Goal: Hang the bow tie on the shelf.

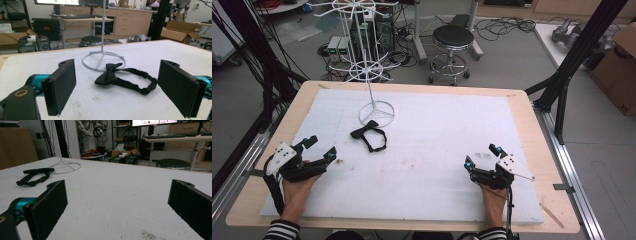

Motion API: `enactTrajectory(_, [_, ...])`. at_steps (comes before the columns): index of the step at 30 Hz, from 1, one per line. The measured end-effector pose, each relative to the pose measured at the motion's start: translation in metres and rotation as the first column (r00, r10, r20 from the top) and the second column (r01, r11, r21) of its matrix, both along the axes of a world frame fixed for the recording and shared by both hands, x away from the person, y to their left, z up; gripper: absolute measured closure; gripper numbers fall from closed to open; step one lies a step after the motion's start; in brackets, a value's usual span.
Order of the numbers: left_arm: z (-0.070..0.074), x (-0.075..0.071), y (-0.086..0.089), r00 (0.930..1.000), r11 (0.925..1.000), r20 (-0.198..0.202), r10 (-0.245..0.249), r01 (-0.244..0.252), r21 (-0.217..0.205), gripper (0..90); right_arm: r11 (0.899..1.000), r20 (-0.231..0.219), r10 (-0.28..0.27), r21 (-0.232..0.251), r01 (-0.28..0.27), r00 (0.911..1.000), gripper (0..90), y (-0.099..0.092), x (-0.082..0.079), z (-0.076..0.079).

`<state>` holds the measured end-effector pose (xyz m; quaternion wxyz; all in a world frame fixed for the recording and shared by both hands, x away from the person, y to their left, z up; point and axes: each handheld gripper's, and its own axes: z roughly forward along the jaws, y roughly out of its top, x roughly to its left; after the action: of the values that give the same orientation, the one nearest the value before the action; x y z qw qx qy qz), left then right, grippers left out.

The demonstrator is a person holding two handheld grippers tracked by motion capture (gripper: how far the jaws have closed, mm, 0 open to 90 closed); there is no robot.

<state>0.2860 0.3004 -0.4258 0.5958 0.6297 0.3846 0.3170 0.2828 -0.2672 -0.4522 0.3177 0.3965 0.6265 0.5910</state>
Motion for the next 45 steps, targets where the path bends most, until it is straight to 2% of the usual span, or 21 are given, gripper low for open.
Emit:
enactTrajectory(4, [0.017, 0.010, -0.005, 0.9998, 0.9980, -0.012, -0.012, 0.013, 0.061, 15.8, 1.000, -0.001, 0.000, 0.001, 0.000, 1.0000, 1.4, 0.000, 0.000, 0.000])
enactTrajectory(8, [0.031, 0.020, -0.011, 0.9999, 0.9908, -0.010, -0.005, 0.007, 0.135, 15.8, 1.000, -0.001, 0.000, -0.004, 0.000, 1.0000, 1.4, 0.000, 0.000, 0.000])
enactTrajectory(9, [0.034, 0.023, -0.014, 0.9999, 0.9856, -0.014, -0.004, 0.007, 0.169, 15.8, 1.000, -0.002, 0.000, -0.002, 0.000, 1.0000, 1.4, 0.000, 0.000, 0.000])
enactTrajectory(10, [0.034, 0.023, -0.014, 0.9999, 0.9856, -0.014, -0.004, 0.007, 0.169, 15.8, 1.000, -0.002, -0.001, -0.002, 0.001, 1.0000, 1.4, 0.000, 0.000, 0.000])
enactTrajectory(11, [0.038, 0.030, -0.020, 0.9992, 0.9757, -0.036, -0.016, 0.023, 0.218, 15.8, 1.000, -0.002, -0.001, -0.001, 0.001, 1.0000, 1.4, 0.000, 0.000, 0.000])
enactTrajectory(15, [0.044, 0.045, -0.030, 0.9940, 0.9596, -0.100, -0.044, 0.070, 0.273, 15.9, 1.000, -0.002, 0.000, -0.001, 0.000, 1.0000, 1.4, 0.000, 0.000, 0.000])
enactTrajectory(16, [0.044, 0.045, -0.030, 0.9940, 0.9596, -0.100, -0.044, 0.070, 0.273, 15.9, 1.000, -0.002, 0.000, -0.001, 0.000, 1.0000, 1.4, 0.000, 0.000, 0.000])
enactTrajectory(23, [0.047, 0.072, -0.047, 0.9746, 0.9207, -0.218, -0.050, 0.130, 0.368, 17.1, 1.000, -0.004, -0.001, 0.004, 0.001, 1.0000, 1.4, 0.000, 0.000, 0.000])
enactTrajectory(25, [0.045, 0.080, -0.050, 0.9653, 0.9121, -0.256, -0.051, 0.150, 0.382, 17.1, 1.000, -0.005, -0.001, 0.005, 0.001, 1.0000, 1.4, 0.000, 0.000, 0.000])
enactTrajectory(27, [0.043, 0.087, -0.052, 0.9531, 0.8992, -0.299, -0.044, 0.169, 0.404, 17.1, 1.000, -0.004, -0.002, 0.003, 0.002, 1.0000, 1.4, 0.000, 0.000, 0.000])
enactTrajectory(29, [0.041, 0.093, -0.054, 0.9451, 0.8925, -0.325, -0.038, 0.178, 0.414, 17.1, 1.000, -0.004, -0.002, 0.003, 0.002, 1.0000, 1.4, 0.000, 0.000, 0.000])
enactTrajectory(30, [0.040, 0.095, -0.055, 0.9420, 0.8883, -0.334, -0.030, 0.179, 0.423, 17.1, 1.000, -0.005, -0.002, 0.005, 0.002, 1.0000, 1.5, 0.000, 0.000, 0.000])
enactTrajectory(32, [0.039, 0.099, -0.058, 0.9369, 0.8712, -0.349, -0.022, 0.189, 0.453, 17.1, 1.000, -0.004, -0.001, 0.005, 0.001, 1.0000, 1.4, 0.000, 0.000, 0.000])
enactTrajectory(33, [0.038, 0.102, -0.060, 0.9349, 0.8585, -0.354, -0.017, 0.196, 0.474, 17.2, 1.000, -0.005, -0.001, 0.005, 0.001, 1.0000, 1.4, 0.000, 0.000, 0.000])
enactTrajectory(34, [0.038, 0.102, -0.060, 0.9349, 0.8585, -0.354, -0.017, 0.196, 0.474, 17.3, 1.000, -0.005, 0.000, 0.004, 0.000, 1.0000, 1.4, 0.000, 0.000, 0.000])
enactTrajectory(35, [0.037, 0.105, -0.063, 0.9295, 0.8521, -0.369, -0.012, 0.202, 0.483, 17.3, 1.000, -0.005, -0.002, 0.005, 0.002, 1.0000, 1.4, 0.000, 0.000, 0.000])
enactTrajectory(38, [0.035, 0.112, -0.066, 0.9120, 0.8413, -0.410, 0.004, 0.219, 0.494, 17.9, 1.000, -0.005, -0.002, 0.006, 0.002, 1.0000, 1.5, -0.001, 0.000, 0.000])
enactTrajectory(39, [0.032, 0.114, -0.068, 0.9101, 0.8433, -0.414, 0.006, 0.218, 0.491, 18.5, 1.000, -0.005, -0.004, 0.008, 0.004, 1.0000, 1.4, -0.001, 0.000, 0.000])
enactTrajectory(41, [0.029, 0.119, -0.069, 0.8991, 0.8322, -0.437, 0.016, 0.230, 0.504, 19.8, 1.000, -0.004, -0.003, 0.009, 0.003, 1.0000, 1.4, -0.001, 0.000, 0.000])
enactTrajectory(43, [0.027, 0.122, -0.071, 0.8964, 0.8177, -0.442, 0.026, 0.235, 0.525, 19.8, 1.000, -0.005, -0.004, 0.006, 0.004, 1.0000, 1.4, -0.001, 0.000, 0.000])
enactTrajectory(45, [0.027, 0.124, -0.073, 0.8977, 0.8089, -0.440, 0.026, 0.240, 0.537, 19.9, 1.000, -0.004, -0.005, 0.009, 0.005, 1.0000, 1.4, -0.001, 0.000, 0.000])
